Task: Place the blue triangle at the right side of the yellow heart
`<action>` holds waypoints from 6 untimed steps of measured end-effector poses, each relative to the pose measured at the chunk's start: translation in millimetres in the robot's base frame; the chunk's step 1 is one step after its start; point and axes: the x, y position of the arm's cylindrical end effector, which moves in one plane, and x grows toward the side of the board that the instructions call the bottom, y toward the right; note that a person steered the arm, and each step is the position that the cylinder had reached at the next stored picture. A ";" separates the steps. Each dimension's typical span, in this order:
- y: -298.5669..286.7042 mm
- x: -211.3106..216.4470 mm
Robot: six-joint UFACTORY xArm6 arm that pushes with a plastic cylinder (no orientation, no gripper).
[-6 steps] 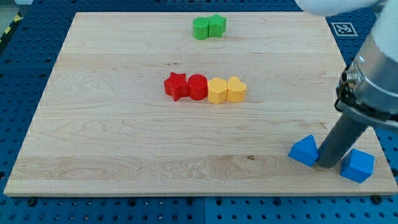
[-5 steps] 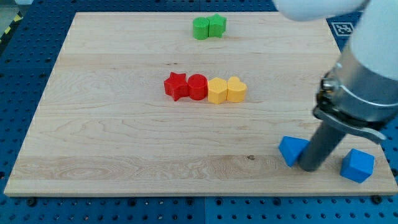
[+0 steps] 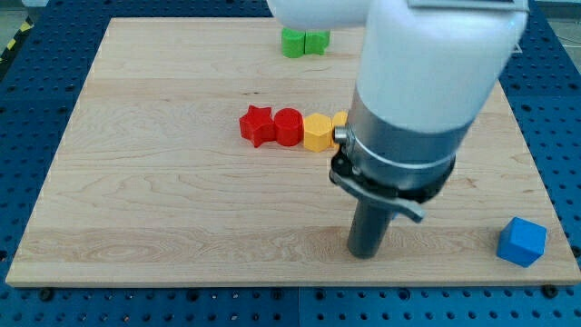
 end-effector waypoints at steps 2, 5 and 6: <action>53.7 -42.5; 65.4 -89.2; 65.6 -102.3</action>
